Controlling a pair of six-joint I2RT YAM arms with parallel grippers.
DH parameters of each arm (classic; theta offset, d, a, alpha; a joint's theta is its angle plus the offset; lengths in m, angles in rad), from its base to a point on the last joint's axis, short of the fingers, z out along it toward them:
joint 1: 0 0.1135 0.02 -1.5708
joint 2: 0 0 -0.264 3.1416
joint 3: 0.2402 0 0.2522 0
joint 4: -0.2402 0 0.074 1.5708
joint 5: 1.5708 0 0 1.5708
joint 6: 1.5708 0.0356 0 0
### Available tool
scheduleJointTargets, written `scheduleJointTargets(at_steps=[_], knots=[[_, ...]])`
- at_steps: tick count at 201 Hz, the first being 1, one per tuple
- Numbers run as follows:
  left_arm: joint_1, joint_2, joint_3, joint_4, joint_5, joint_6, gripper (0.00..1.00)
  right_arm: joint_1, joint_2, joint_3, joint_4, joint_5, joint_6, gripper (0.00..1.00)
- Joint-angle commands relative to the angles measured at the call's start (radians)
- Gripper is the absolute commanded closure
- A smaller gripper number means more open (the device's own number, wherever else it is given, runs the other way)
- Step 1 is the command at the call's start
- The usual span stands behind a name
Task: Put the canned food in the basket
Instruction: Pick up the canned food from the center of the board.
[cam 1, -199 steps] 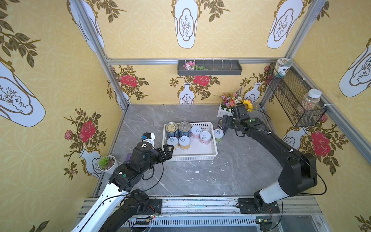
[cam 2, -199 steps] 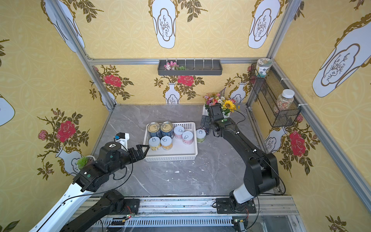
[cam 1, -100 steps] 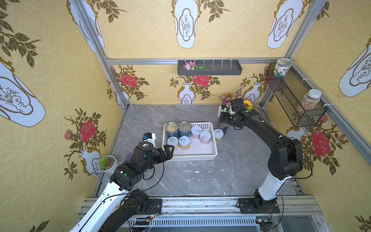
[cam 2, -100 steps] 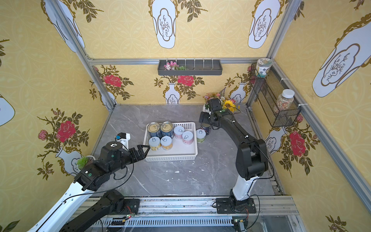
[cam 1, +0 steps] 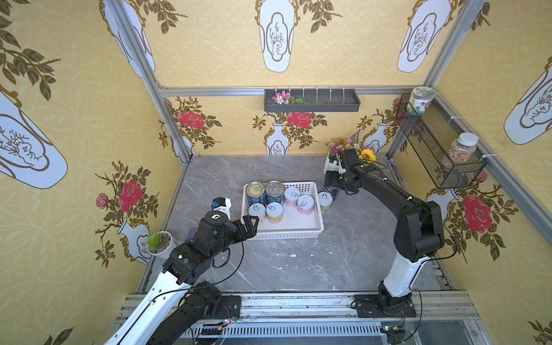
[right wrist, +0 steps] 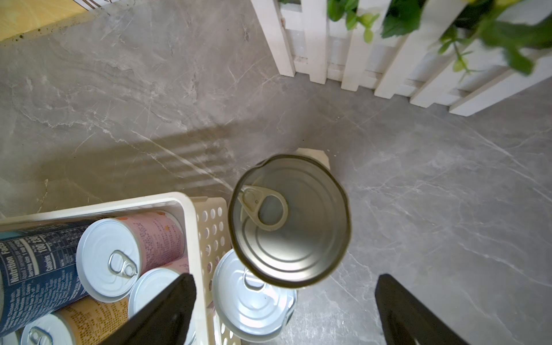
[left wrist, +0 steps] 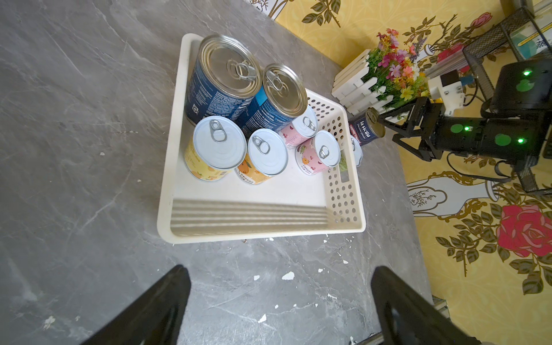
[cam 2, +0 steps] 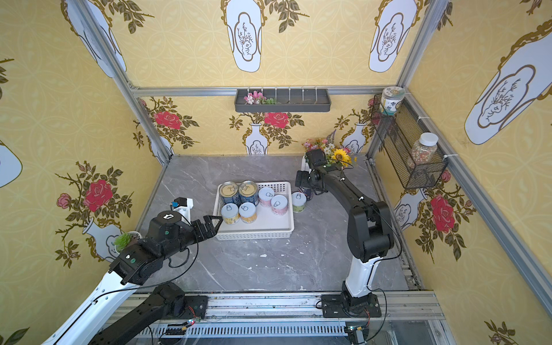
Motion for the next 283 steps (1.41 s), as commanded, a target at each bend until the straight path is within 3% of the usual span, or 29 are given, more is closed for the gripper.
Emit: scheduleJointTargets(at_steps=[1, 25, 80, 151, 203, 283], knots=[[-0.003, 0.003, 0.003, 0.007, -0.001, -0.005, 0.0, 0.0, 0.047, 0.05, -0.037, 0.04, -0.027, 0.03], [-0.009, -0.002, 0.003, 0.008, -0.006, -0.005, 0.0, 0.017, 0.095, 0.099, -0.077, 0.111, -0.041, 0.03], [-0.01, 0.006, 0.005, 0.007, -0.002, -0.005, 0.0, 0.023, 0.168, 0.165, -0.118, 0.112, -0.059, 0.0], [-0.012, 0.007, 0.005, 0.005, -0.005, -0.004, 0.0, 0.023, 0.196, 0.203, -0.14, 0.094, -0.061, 0.24], [-0.013, 0.012, 0.005, 0.005, -0.004, -0.006, 0.0, 0.018, 0.191, 0.207, -0.144, 0.092, -0.061, 0.29], [-0.015, 0.006, 0.005, 0.005, -0.004, -0.005, 0.0, 0.02, 0.05, 0.122, -0.089, 0.11, -0.046, 0.33]])
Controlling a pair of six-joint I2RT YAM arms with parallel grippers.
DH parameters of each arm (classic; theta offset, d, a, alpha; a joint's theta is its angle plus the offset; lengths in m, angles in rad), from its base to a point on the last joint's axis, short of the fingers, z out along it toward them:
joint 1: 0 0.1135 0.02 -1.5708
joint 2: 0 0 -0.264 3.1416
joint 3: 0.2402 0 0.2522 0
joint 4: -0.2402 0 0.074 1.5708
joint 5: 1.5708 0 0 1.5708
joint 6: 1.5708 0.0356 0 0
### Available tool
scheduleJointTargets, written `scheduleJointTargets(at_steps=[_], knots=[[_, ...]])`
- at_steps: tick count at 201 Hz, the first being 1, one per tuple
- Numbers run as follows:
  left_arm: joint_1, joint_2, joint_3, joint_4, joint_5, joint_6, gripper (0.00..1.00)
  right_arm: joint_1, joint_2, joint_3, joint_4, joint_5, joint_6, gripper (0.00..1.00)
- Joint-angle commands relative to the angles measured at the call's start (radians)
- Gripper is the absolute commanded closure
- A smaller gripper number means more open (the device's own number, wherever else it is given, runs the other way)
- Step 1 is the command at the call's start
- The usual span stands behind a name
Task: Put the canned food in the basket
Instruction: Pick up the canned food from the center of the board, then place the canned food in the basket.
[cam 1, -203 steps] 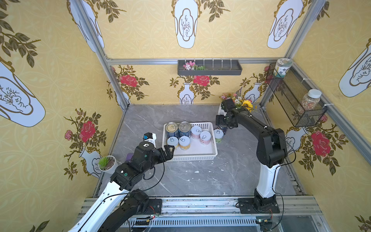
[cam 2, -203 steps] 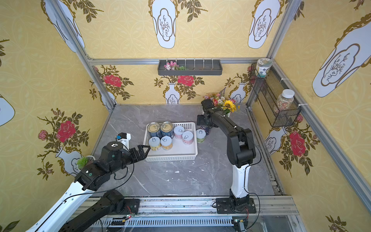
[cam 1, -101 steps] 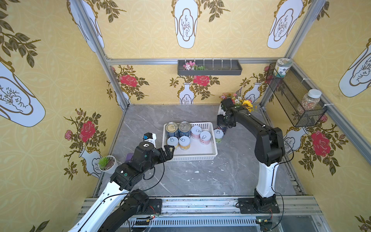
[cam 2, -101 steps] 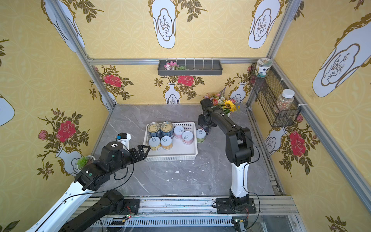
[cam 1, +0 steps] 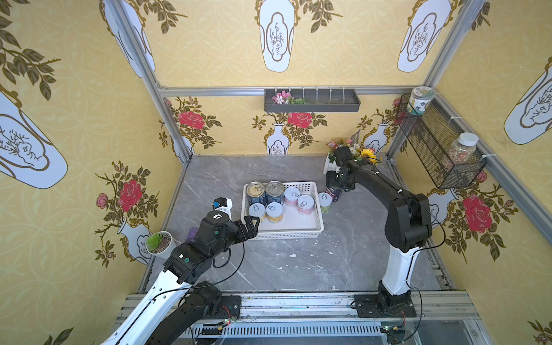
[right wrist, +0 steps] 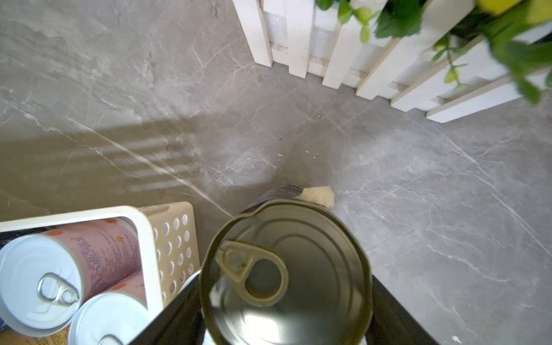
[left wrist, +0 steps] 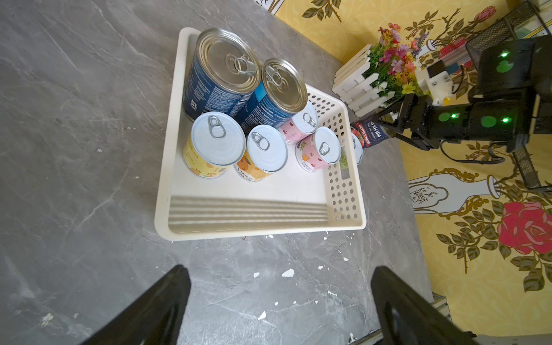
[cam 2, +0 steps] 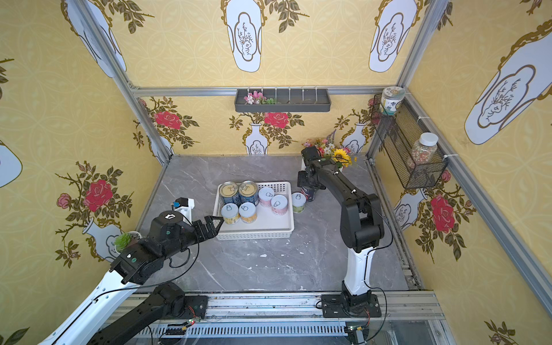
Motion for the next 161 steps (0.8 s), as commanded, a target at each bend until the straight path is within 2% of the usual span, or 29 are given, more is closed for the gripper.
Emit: scheduleJointTargets(at_steps=[1, 95, 161], knots=[[0.002, -0.001, 0.003, 0.009, 0.003, 0.002, 0.0, 0.003, -0.037, -0.007, 0.045, 0.013, 0.005, 0.33], [0.0, -0.005, 0.002, 0.007, -0.002, 0.0, 0.0, 0.035, -0.164, -0.051, 0.042, -0.006, 0.027, 0.34], [0.0, -0.006, 0.002, 0.008, -0.006, 0.0, 0.0, 0.207, -0.327, -0.105, 0.047, 0.057, 0.014, 0.33]])
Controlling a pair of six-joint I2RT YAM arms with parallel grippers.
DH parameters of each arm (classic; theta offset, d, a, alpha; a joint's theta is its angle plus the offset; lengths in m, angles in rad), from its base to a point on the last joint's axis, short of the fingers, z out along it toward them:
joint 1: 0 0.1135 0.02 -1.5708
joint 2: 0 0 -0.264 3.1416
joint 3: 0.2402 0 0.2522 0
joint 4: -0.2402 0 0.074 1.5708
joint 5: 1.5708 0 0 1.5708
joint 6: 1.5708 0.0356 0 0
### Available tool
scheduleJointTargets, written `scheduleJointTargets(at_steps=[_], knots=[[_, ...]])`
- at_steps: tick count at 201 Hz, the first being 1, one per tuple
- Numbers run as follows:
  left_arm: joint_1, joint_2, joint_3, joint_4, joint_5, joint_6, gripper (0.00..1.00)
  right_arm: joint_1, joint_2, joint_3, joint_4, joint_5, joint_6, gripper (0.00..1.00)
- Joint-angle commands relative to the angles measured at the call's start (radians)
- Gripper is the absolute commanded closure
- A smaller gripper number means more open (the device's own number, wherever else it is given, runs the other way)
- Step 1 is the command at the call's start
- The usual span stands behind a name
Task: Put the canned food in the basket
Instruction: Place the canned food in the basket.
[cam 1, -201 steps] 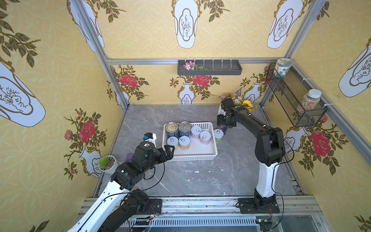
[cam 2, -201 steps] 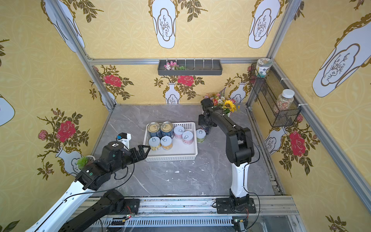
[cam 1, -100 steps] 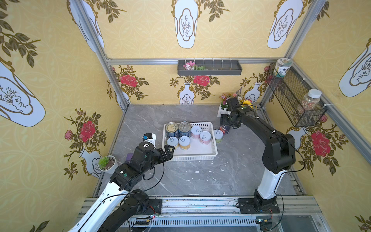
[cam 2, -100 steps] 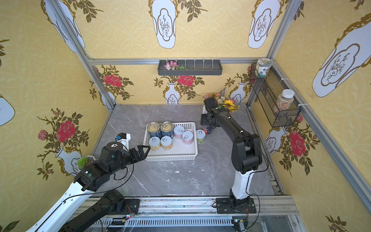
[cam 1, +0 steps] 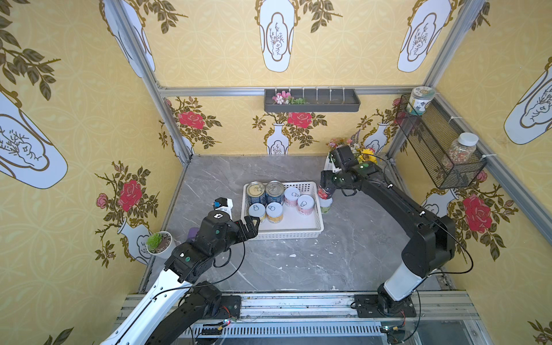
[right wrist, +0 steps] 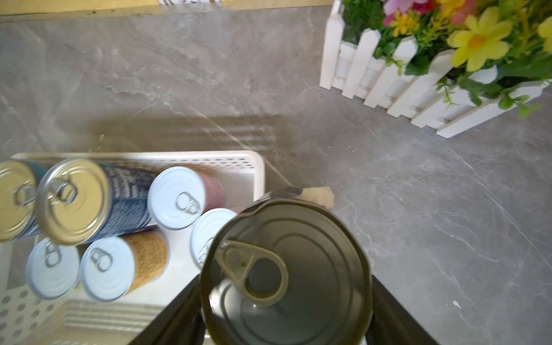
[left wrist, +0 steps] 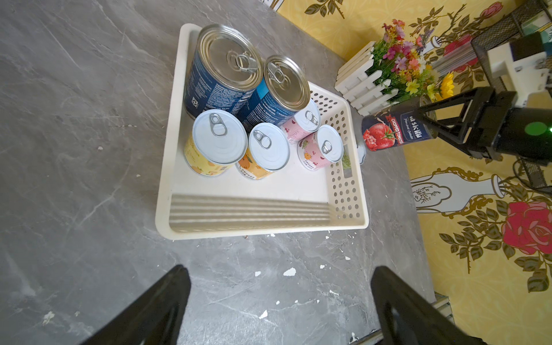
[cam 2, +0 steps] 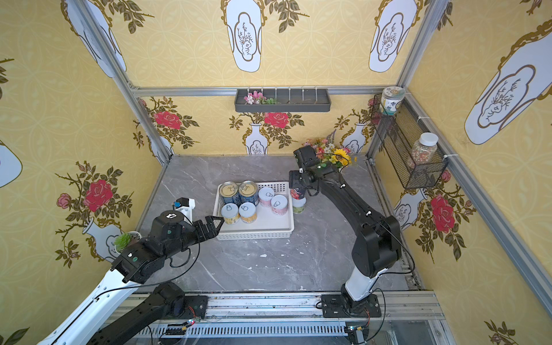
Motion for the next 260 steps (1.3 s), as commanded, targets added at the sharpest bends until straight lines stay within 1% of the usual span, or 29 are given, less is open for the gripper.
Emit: scheduleJointTargets(at_steps=[1, 22, 61, 132, 160, 195, 260], knots=[[0.0, -0.003, 0.002, 0.009, -0.006, 0.0, 0.0, 0.04, -0.058, -0.019, 0.067, 0.042, 0.003, 0.33], [0.0, 0.004, 0.003, 0.008, -0.003, 0.0, 0.0, 0.064, -0.089, -0.038, 0.079, 0.031, 0.007, 0.33], [0.0, -0.005, 0.002, 0.009, -0.008, -0.001, 0.0, 0.12, -0.102, -0.046, 0.092, 0.022, 0.015, 0.33], [0.0, -0.005, 0.004, 0.007, -0.01, -0.002, 0.0, 0.286, -0.081, -0.022, 0.104, 0.04, 0.03, 0.34], [0.001, -0.005, 0.008, 0.004, -0.015, -0.003, 0.0, 0.36, -0.038, -0.005, 0.115, 0.021, 0.046, 0.34], [0.002, -0.035, 0.007, -0.002, -0.055, -0.014, 0.0, 0.447, 0.02, 0.016, 0.127, 0.012, 0.054, 0.34], [0.002, -0.043, 0.007, -0.003, -0.061, -0.016, 0.0, 0.512, 0.13, 0.067, 0.123, -0.015, 0.061, 0.36]])
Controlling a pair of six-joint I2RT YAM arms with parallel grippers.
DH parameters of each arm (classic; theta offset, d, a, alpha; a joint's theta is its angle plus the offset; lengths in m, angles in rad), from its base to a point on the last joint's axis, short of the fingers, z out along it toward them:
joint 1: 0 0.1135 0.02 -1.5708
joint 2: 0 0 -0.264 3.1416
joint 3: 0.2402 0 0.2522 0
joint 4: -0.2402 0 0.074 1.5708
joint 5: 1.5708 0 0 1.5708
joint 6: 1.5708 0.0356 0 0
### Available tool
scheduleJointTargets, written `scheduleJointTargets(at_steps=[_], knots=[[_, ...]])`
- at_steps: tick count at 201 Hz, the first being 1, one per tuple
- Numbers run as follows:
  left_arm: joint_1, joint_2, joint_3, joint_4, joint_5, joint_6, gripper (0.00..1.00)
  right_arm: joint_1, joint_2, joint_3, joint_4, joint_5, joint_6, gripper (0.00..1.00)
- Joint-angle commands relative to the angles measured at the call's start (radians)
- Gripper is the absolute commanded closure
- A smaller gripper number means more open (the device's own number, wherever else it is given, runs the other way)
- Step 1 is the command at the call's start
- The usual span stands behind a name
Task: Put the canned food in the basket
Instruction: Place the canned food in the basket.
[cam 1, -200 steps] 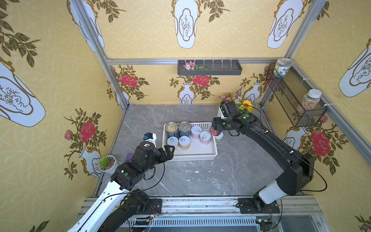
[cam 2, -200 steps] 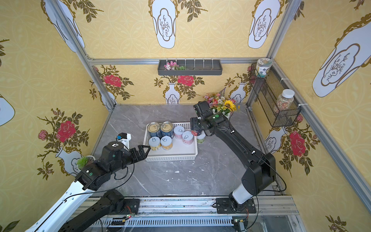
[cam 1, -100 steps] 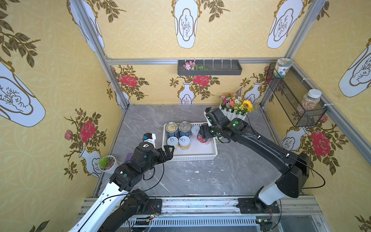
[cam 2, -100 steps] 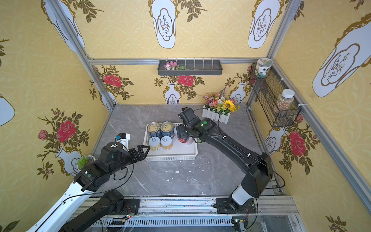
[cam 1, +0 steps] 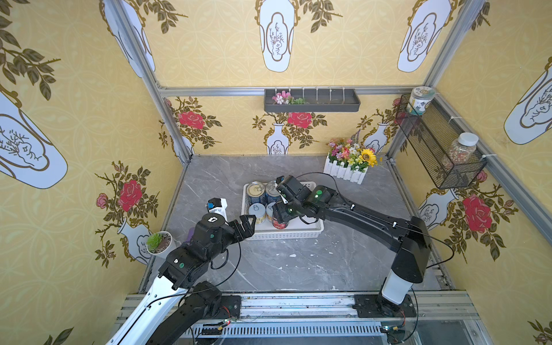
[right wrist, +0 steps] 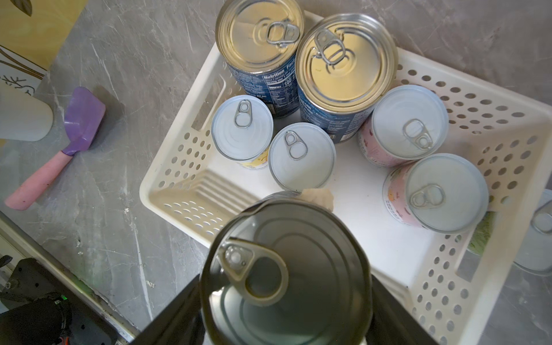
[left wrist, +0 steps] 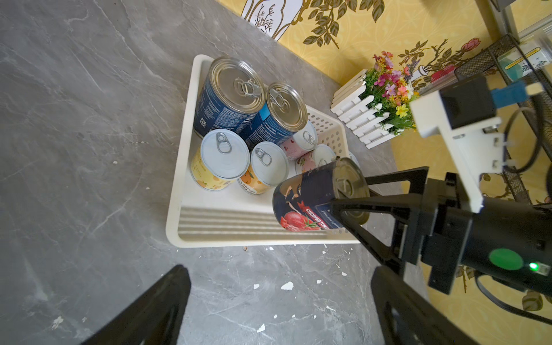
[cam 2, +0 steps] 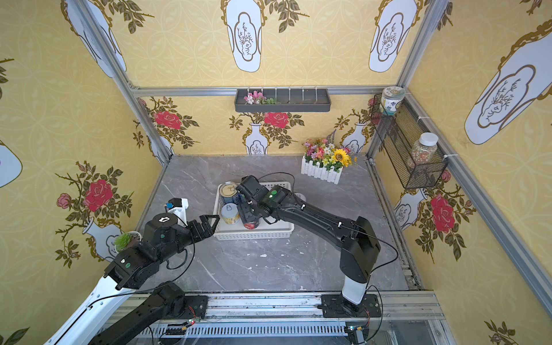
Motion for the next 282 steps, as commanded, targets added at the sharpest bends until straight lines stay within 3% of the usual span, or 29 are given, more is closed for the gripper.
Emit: scheduleJointTargets(at_steps=[1, 140, 282], knots=[[0.002, 0.006, 0.003, -0.002, -0.004, 0.0, 0.0, 0.018, 0.015, 0.027, 0.084, -0.005, 0.013, 0.36], [0.002, 0.003, 0.004, -0.006, -0.012, -0.003, 0.0, 0.111, 0.227, 0.139, 0.09, -0.016, 0.02, 0.38], [0.002, 0.013, 0.004, -0.007, -0.005, -0.003, 0.0, 0.119, 0.356, 0.2, 0.194, -0.14, 0.023, 0.35]])
